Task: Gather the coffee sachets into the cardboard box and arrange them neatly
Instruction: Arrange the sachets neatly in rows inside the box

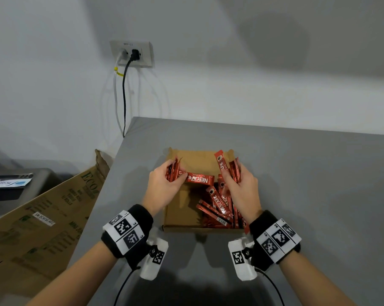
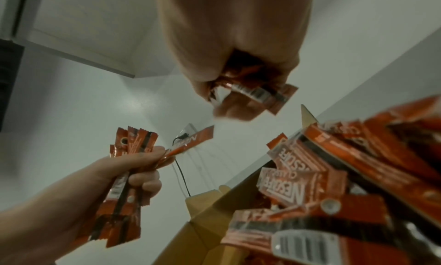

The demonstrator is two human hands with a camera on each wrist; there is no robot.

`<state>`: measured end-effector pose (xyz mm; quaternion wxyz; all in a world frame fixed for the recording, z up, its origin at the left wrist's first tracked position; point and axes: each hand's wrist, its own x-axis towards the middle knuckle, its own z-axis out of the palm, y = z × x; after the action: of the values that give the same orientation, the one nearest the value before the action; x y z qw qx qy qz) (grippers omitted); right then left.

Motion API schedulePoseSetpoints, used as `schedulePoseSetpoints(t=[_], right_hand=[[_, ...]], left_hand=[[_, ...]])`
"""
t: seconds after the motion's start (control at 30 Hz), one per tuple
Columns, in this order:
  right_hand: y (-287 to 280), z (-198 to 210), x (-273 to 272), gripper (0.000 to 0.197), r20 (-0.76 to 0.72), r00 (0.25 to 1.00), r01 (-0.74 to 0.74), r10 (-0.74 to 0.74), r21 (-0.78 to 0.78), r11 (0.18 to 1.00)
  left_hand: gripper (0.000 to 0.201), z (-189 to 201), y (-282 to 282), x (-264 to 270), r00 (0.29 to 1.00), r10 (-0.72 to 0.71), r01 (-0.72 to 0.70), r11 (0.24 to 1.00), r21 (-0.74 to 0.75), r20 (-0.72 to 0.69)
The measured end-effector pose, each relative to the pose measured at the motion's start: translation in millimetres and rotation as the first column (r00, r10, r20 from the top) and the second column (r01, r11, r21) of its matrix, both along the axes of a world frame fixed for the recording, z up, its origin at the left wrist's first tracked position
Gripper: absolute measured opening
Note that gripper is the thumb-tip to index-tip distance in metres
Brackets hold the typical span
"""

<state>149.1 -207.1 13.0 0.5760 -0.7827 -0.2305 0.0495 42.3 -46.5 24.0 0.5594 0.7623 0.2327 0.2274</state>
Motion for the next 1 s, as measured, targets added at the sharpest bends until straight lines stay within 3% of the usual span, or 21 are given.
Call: schedulePoseSetpoints(t=[0.23,0.47,0.53,0.6,0.67,0.8,0.87,0.93,1.0], right_hand=[[4,1,-3,0.012,0.016,0.999,0.028,-0.028,-0.015,0.999],[11,6,-6,0.048,-0.132,0.986,-0.105,0.106,0.015,0.994],[17,6,-9,0.038,-0.241,0.961,-0.116,0.134,0.089,0.989],[23,6,-11,0.009,-0.289,0.943,-0.123,0.165,0.159,0.980],[29,7,-11,0.012,-0.259,0.957,-0.095,0.131,0.148,0.984],[30,16,-5,0.006,-0.047,0.995,-0.088,0.088,0.010,0.996],[26,21,2,0.013,0.035,0.985,-0.162,0.167,-0.113,0.980],[26,22,6,0.012,0.106,0.935,-0.291,0.338,-0.316,0.903],[29,20,7,0.006,0.167,0.881,-0.315,0.444,-0.493,0.811]], left_hand=[[0.021,0,2,0,1.000,-0.022,0.022,1.000,0.007,0.007],[0.017,2,0,8,0.997,0.051,-0.055,0.997,0.060,0.066],[0.016,2,-8,11,0.996,0.032,-0.035,0.999,0.032,0.078],[0.011,3,-18,13,0.995,-0.010,0.010,1.000,0.004,0.104],[0.010,3,-24,14,0.991,-0.074,0.077,0.997,-0.019,0.114],[0.022,7,-14,13,0.967,-0.254,0.251,0.963,0.098,0.016],[0.023,9,-2,12,0.985,-0.164,0.155,0.979,0.134,0.057],[0.024,13,6,11,0.987,-0.103,0.091,0.991,0.101,0.124],[0.019,16,8,12,0.982,-0.156,0.140,0.980,0.143,0.105]])
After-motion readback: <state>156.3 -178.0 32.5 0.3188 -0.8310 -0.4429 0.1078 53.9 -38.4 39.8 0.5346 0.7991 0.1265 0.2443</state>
